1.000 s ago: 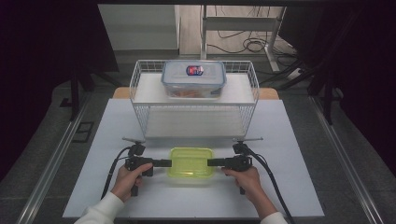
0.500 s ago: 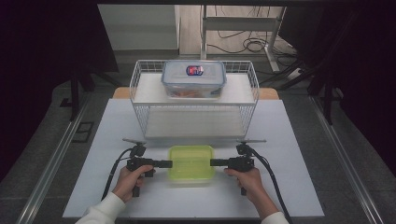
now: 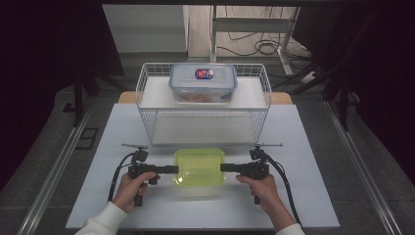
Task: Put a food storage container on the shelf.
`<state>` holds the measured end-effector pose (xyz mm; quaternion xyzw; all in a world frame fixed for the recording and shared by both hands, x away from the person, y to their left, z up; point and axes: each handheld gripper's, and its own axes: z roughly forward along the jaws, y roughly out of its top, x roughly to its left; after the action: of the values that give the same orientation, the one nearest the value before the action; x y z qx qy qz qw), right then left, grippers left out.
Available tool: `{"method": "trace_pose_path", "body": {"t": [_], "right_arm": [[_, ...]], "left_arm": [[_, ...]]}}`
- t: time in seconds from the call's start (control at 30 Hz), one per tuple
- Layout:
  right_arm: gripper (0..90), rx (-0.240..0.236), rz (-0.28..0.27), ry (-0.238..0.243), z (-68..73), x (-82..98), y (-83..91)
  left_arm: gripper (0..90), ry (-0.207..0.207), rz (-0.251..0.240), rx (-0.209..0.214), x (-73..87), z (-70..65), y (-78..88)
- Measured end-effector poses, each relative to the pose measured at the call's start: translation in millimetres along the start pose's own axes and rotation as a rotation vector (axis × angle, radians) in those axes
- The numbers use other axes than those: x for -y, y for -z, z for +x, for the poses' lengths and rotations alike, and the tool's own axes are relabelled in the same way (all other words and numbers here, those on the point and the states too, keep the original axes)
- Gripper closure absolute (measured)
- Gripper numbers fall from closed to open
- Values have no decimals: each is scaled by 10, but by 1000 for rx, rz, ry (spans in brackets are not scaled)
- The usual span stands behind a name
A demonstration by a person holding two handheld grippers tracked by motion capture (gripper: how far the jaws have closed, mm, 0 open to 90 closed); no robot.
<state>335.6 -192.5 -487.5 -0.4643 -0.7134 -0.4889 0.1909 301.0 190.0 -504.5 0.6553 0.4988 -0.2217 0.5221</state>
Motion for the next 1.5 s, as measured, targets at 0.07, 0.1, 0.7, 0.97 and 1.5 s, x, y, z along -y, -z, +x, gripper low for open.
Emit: {"method": "trace_pose_path", "body": {"t": [0.07,0.1,0.7,0.97,1.5], "right_arm": [[807,-5,-10,12,32,-13,23],[806,-7,-11,18,49,-20,35],[806,-34,-52,106,418,-136,240],[814,-66,-87,145,609,-320,339],[820,-73,-118,208,949,-715,511]], "left_arm": [[806,-14,-5,0,-8,-43,18],[806,-17,-9,-3,-9,-62,22],[807,-57,-55,37,-86,-366,216],[819,-71,-78,29,-265,-513,318],[820,-151,-98,5,-664,-921,539]]}}
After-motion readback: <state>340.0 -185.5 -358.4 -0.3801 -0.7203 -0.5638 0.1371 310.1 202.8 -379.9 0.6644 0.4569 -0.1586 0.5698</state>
